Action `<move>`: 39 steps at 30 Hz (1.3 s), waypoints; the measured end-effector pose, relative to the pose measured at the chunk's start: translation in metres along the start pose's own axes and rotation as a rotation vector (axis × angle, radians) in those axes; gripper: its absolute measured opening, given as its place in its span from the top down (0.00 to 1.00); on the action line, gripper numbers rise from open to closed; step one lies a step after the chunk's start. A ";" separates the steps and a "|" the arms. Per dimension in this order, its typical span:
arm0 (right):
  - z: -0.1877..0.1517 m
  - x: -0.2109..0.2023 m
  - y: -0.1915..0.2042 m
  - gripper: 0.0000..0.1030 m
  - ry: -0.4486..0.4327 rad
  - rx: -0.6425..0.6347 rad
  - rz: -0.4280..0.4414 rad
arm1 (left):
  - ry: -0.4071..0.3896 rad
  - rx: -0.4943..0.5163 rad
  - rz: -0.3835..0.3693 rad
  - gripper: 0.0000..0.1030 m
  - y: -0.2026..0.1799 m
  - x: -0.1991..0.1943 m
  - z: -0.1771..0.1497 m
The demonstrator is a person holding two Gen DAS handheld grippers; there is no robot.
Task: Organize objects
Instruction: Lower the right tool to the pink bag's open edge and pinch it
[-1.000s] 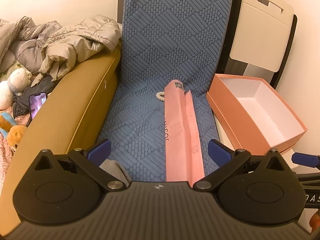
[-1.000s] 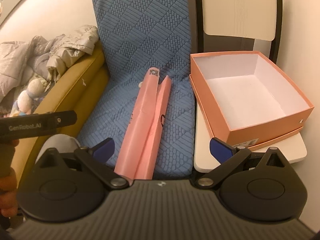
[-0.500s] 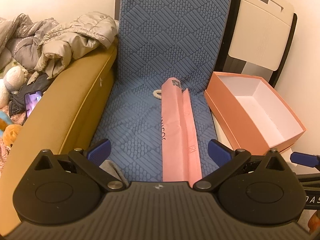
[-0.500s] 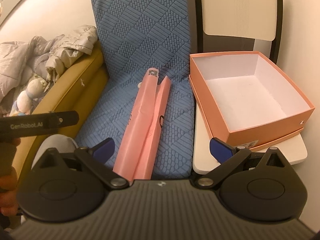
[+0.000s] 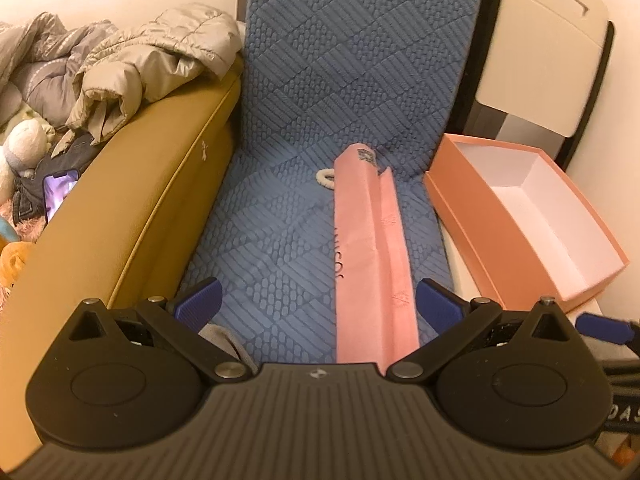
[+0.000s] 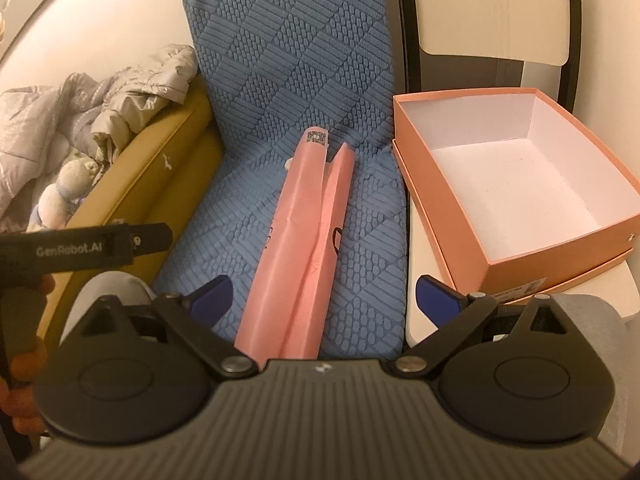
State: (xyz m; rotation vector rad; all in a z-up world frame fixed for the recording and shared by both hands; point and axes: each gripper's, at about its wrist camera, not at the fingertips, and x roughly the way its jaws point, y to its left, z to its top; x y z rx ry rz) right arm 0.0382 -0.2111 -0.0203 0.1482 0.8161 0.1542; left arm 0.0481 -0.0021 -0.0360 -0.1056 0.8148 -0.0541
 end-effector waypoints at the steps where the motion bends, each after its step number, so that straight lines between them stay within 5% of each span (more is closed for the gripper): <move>1: 0.000 0.004 -0.001 0.04 0.006 0.002 0.007 | -0.004 -0.005 0.005 0.00 0.001 0.003 0.001; 25: 0.027 0.136 -0.030 0.62 0.104 0.040 0.066 | -0.024 -0.079 -0.016 0.00 0.015 0.125 0.015; 39: 0.071 0.182 -0.037 0.61 0.109 0.079 0.069 | 0.038 -0.072 -0.127 0.00 0.013 0.150 -0.001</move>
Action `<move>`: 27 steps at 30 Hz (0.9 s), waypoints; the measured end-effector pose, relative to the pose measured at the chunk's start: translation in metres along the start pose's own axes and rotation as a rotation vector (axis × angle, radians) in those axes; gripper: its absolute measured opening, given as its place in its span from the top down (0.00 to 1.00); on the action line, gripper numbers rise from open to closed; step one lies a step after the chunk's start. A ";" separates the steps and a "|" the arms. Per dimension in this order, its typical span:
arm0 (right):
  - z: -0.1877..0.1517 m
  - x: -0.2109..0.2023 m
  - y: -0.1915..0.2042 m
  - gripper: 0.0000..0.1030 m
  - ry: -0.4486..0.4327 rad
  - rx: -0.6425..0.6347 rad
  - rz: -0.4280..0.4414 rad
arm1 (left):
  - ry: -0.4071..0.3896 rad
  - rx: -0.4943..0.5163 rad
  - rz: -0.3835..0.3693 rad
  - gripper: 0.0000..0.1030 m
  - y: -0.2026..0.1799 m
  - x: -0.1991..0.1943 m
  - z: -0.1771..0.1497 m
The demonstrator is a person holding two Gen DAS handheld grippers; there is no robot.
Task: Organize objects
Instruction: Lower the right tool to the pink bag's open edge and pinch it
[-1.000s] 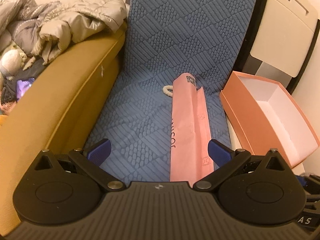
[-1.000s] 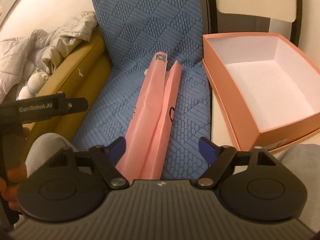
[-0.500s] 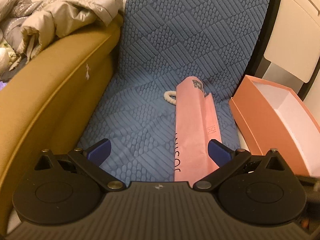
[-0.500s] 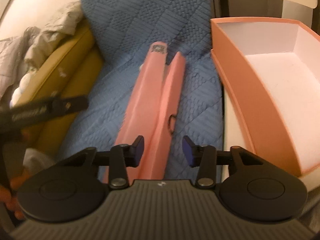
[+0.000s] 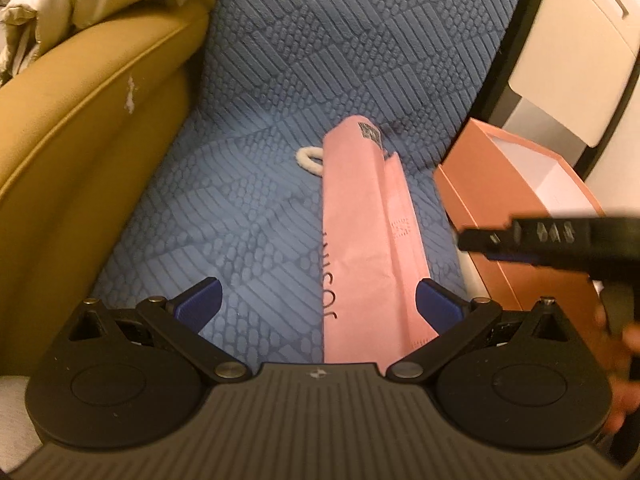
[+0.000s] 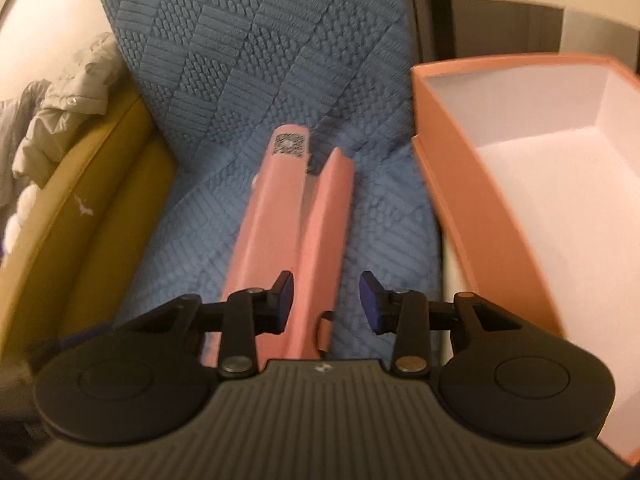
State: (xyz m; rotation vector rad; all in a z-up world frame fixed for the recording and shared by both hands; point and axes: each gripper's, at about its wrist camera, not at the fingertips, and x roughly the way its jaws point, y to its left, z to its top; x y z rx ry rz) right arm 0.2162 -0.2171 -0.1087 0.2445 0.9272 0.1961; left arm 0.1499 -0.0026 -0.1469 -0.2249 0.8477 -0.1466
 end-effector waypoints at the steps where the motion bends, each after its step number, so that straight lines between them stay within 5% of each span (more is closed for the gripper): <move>1: 0.002 0.003 0.000 0.60 0.018 0.011 0.009 | 0.007 0.002 -0.003 0.00 0.000 0.002 -0.001; 12: 0.004 0.028 0.012 0.60 0.101 0.022 0.038 | 0.042 0.013 0.000 0.00 -0.001 0.009 -0.004; 22: -0.002 0.037 0.007 0.60 0.046 -0.029 0.008 | 0.063 0.041 0.015 0.00 -0.006 0.016 -0.007; 27: 0.000 0.043 0.005 0.59 0.071 0.027 0.066 | 0.089 0.048 0.023 0.00 -0.008 0.022 -0.008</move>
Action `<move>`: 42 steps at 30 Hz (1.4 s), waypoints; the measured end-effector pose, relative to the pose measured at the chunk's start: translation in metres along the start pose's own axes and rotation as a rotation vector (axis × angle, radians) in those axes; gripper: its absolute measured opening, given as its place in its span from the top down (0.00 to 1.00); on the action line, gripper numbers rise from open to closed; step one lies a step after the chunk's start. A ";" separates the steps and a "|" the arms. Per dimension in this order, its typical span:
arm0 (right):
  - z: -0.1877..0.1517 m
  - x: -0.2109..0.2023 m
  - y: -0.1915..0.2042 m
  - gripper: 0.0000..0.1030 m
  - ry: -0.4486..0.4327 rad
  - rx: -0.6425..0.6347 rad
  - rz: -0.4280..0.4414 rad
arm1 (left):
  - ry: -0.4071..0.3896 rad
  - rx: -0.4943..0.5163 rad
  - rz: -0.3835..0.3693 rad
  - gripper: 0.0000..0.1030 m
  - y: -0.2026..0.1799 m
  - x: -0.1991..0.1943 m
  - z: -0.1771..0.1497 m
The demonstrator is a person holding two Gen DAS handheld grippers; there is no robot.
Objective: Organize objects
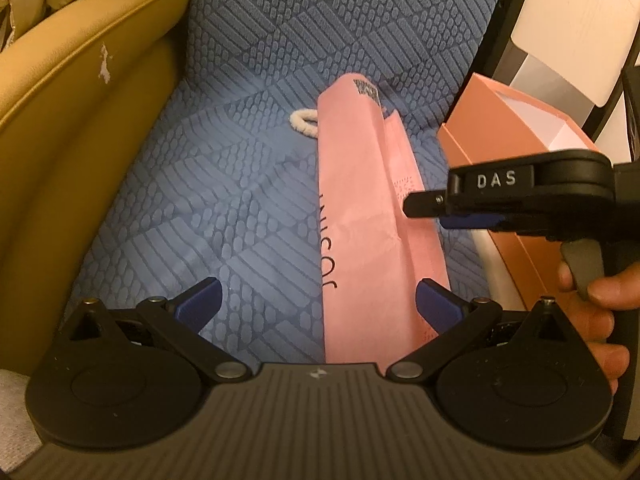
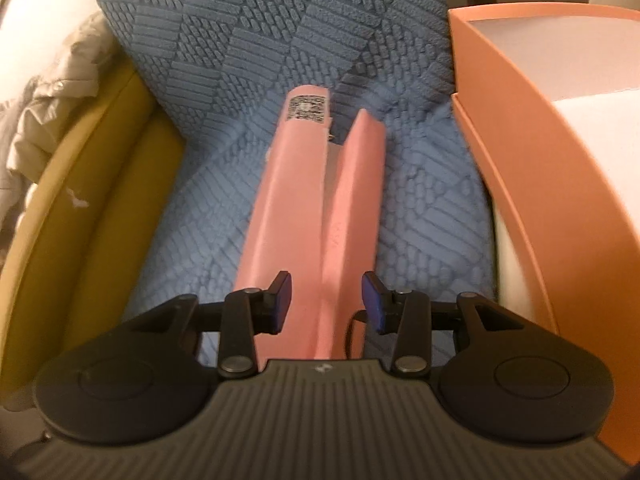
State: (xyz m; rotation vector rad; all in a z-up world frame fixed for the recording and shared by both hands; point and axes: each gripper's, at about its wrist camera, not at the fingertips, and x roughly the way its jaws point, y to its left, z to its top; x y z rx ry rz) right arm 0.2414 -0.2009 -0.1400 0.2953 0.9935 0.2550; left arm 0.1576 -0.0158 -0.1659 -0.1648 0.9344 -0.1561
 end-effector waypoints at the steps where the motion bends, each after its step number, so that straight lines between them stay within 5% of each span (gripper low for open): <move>1: 0.000 0.002 0.001 0.58 0.000 -0.004 -0.007 | 0.004 0.003 0.000 0.00 -0.001 0.001 0.000; 10: 0.003 0.005 -0.004 0.60 0.030 0.062 -0.005 | 0.037 0.044 -0.004 0.00 -0.007 0.007 -0.003; 11: 0.003 0.006 -0.003 0.63 0.033 0.057 -0.001 | 0.039 0.047 -0.008 0.00 -0.008 0.008 -0.003; 13: 0.001 0.008 0.000 0.86 0.037 0.039 0.005 | 0.046 0.054 -0.016 0.00 -0.009 0.009 -0.004; 18: -0.001 0.008 0.007 0.92 0.028 0.003 -0.004 | 0.080 0.102 -0.014 0.00 -0.016 0.018 -0.008; 24: 0.001 0.003 0.008 0.94 0.004 -0.016 0.011 | 0.101 0.160 0.026 0.00 -0.022 0.022 -0.014; 31: -0.001 0.005 0.015 0.94 -0.002 -0.132 -0.040 | 0.141 0.114 0.078 0.00 -0.011 0.030 -0.015; 42: 0.007 -0.008 0.014 0.94 -0.068 -0.194 -0.120 | 0.096 0.091 0.169 0.00 -0.003 0.028 -0.013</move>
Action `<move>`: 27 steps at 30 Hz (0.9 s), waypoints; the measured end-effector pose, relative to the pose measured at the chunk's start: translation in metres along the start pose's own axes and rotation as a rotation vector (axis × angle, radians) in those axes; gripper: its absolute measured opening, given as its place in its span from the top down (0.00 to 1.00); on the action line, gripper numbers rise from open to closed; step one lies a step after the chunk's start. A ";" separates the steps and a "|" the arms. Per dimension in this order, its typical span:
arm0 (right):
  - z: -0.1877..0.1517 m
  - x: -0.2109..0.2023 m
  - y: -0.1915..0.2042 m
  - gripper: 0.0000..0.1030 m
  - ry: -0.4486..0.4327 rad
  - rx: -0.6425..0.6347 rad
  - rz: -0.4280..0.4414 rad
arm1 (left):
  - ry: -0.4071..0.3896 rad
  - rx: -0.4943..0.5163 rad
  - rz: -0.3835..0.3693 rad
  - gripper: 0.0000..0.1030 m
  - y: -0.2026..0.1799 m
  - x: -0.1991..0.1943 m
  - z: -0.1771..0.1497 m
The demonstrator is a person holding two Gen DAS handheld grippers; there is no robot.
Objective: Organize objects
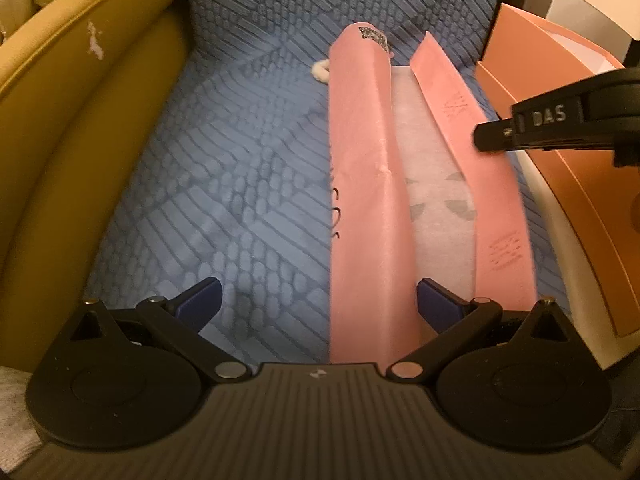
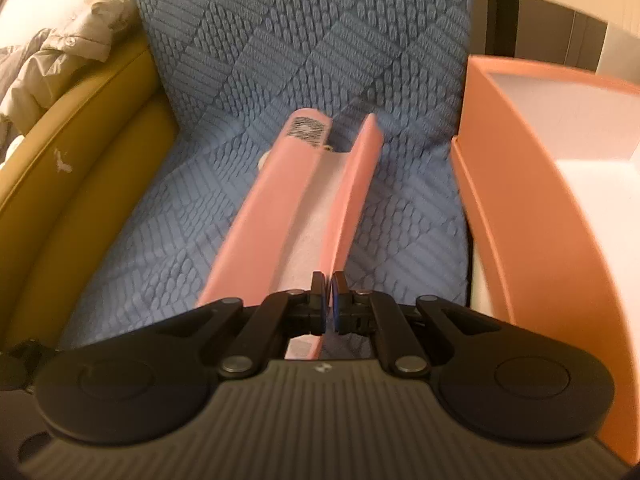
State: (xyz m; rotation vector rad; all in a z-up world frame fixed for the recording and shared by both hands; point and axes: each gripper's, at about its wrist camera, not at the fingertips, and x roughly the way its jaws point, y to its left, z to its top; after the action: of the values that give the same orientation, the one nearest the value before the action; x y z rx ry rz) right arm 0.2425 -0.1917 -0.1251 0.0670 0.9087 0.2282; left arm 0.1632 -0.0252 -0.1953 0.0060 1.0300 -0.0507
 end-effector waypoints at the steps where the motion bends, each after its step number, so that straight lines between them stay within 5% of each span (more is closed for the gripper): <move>1: 0.000 0.000 -0.001 0.94 -0.004 0.005 0.002 | -0.004 -0.003 0.005 0.00 0.001 0.000 0.000; 16: -0.001 -0.006 -0.003 0.94 -0.014 -0.032 -0.037 | -0.088 -0.019 0.187 0.00 0.006 -0.005 0.004; 27: -0.003 -0.008 -0.013 0.94 0.009 -0.023 -0.037 | -0.061 -0.070 0.228 0.00 0.015 0.004 0.005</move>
State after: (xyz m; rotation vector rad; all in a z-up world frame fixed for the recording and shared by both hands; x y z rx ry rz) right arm 0.2374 -0.2067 -0.1227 0.0280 0.9151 0.2042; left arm 0.1705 -0.0101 -0.1963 0.0575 0.9646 0.1920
